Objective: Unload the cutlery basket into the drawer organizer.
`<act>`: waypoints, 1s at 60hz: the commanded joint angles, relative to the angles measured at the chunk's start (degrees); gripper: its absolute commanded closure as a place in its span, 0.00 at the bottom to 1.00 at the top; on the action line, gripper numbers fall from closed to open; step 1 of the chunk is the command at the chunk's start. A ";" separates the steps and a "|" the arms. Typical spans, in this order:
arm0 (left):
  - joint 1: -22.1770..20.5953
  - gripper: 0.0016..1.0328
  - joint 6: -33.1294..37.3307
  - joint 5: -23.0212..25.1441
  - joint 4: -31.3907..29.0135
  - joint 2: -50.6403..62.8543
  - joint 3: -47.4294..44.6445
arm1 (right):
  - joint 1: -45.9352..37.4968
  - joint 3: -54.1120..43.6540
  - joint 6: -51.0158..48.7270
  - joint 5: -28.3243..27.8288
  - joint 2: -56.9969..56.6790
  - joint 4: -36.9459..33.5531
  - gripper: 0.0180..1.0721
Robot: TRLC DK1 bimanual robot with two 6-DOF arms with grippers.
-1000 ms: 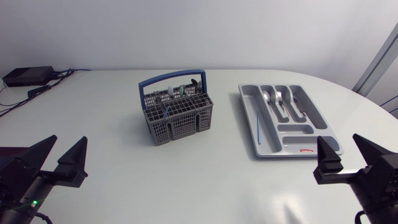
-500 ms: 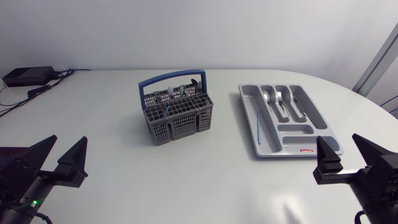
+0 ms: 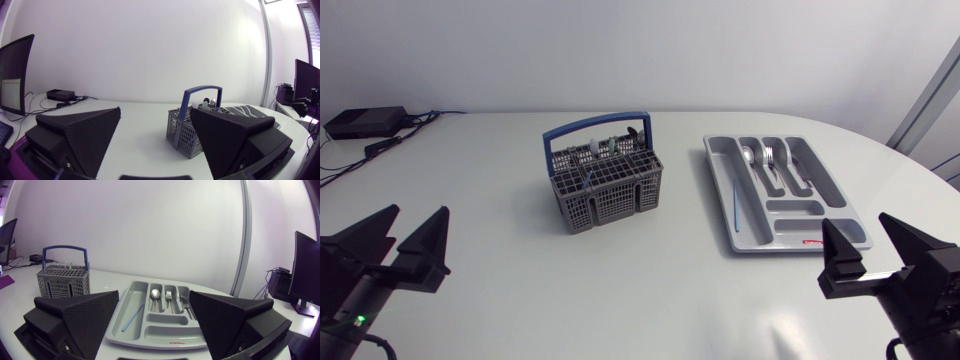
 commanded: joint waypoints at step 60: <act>-14.86 0.15 31.28 -0.73 -7.47 67.15 38.45 | 7.76 28.96 -4.50 0.06 51.95 -4.93 0.05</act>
